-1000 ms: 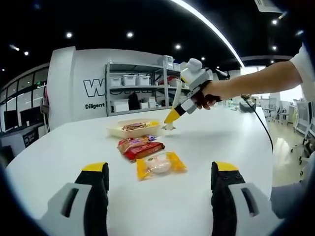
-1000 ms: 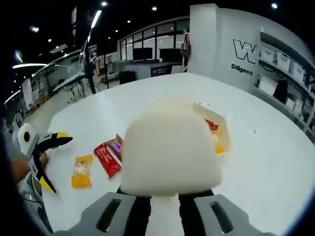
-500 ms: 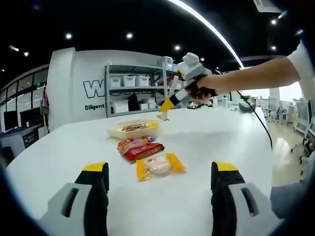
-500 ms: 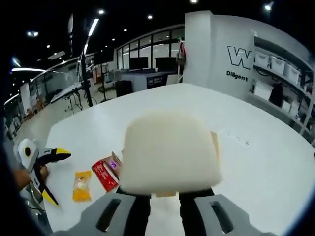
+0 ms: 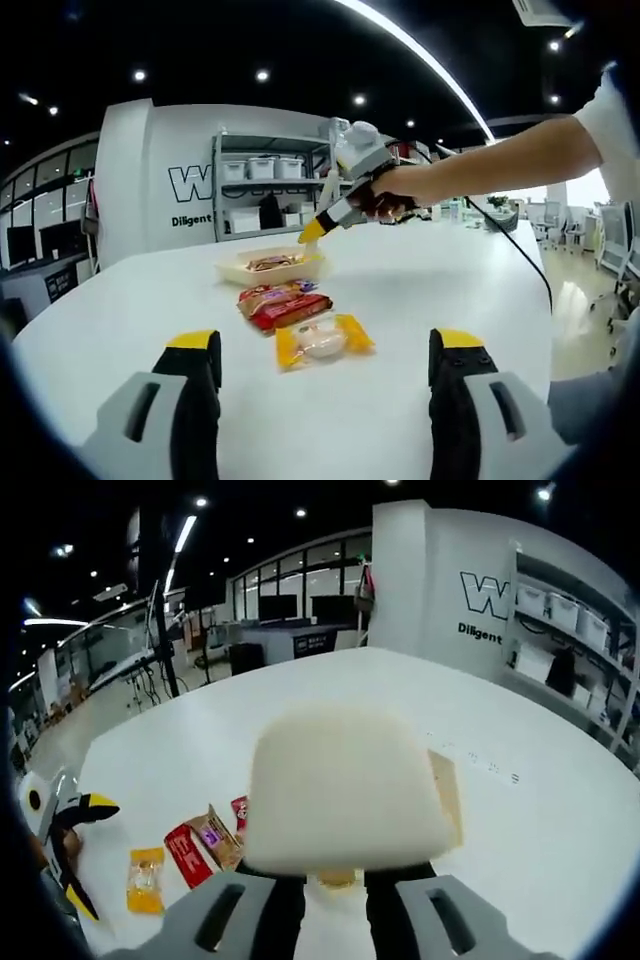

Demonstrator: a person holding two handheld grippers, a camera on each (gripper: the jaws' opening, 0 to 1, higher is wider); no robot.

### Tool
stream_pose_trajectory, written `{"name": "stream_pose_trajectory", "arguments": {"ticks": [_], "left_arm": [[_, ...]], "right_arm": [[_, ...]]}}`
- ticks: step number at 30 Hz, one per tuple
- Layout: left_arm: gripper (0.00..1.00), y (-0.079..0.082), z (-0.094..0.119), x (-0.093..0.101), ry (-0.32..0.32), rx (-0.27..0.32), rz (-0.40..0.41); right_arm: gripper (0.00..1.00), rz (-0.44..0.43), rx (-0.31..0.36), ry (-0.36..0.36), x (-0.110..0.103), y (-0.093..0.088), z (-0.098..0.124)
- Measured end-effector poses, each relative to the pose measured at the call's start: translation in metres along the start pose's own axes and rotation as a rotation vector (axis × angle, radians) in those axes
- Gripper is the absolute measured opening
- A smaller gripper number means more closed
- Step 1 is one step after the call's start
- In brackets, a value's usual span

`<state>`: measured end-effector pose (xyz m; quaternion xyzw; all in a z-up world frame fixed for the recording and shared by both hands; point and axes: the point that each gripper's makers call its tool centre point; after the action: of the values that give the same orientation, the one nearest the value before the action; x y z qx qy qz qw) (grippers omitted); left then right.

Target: Place the target food into the container with the food tongs after gripping and lifting it, then release it inside without dropping or visibly crushing the food.

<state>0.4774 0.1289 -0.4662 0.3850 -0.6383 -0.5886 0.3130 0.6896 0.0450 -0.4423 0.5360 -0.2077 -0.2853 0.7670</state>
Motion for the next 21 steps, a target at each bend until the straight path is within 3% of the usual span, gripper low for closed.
{"name": "stream_pose_trajectory", "arguments": {"ticks": [12,21], "left_arm": [[0.84,0.000,-0.001,0.000,-0.007,0.006,-0.007],[0.84,0.000,-0.002,-0.002,-0.004,0.008,-0.010]], "right_arm": [[0.16,-0.010,-0.036,-0.014,0.004,-0.020,-0.011],[0.17,0.013,-0.027,-0.027,0.017,-0.019,-0.023]]}}
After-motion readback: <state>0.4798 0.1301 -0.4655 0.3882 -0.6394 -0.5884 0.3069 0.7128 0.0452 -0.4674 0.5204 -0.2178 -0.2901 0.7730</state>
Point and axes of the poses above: the point that each gripper's makers call its tool centre point, and the gripper's own axes: z roughly backward along the fingers, x roughly to its right, y roughly out of its top, and after that the axes turned 13 degrees about x, right-handed
